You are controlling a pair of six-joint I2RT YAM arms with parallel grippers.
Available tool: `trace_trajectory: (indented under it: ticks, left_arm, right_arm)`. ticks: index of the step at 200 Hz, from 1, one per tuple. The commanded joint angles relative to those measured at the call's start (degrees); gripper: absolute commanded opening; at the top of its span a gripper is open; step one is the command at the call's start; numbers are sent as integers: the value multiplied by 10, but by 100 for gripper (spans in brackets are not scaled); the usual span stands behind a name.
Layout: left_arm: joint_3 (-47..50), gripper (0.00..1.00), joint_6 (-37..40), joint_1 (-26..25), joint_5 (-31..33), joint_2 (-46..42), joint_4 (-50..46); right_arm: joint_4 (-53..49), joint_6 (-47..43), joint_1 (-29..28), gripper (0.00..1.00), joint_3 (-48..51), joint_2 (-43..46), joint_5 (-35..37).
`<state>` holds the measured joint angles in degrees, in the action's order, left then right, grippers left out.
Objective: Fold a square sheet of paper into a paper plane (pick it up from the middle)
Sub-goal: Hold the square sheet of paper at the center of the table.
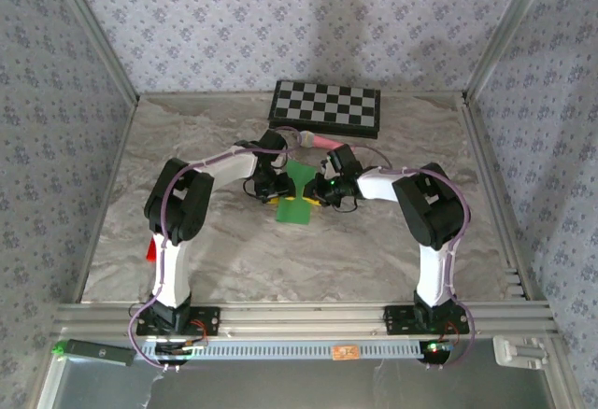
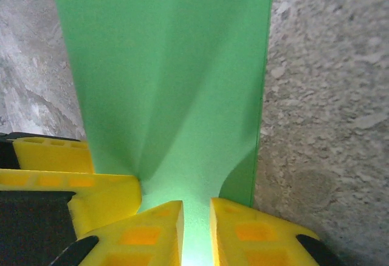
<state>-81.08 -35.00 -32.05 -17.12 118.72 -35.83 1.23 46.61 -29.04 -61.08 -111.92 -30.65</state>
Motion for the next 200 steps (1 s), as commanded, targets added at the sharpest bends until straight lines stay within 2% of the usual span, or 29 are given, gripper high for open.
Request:
trace_trajectory:
  ticks: [1,56,81,116,182,200]
  left_arm:
    - [42,44,0,-39,-16,90,23]
    - [30,46,-21,-23,-14,18,21]
    - [28,50,-43,-3,8,-42,24]
    - [41,50,-67,20,13,-108,49]
    - [62,32,-95,20,-12,-148,102]
    - [67,26,-106,19,-43,-142,125]
  right_arm:
    - [-59,-24,-4,19,-5,-28,22]
    - [-183,-97,-5,13,-13,-66,76]
    - [-245,-152,-9,12,-40,-82,109]
    - [-312,-205,-23,11,-99,-107,150]
    - [-349,-209,-30,10,-140,-130,164]
    - [-354,-209,-29,10,-145,-132,160]
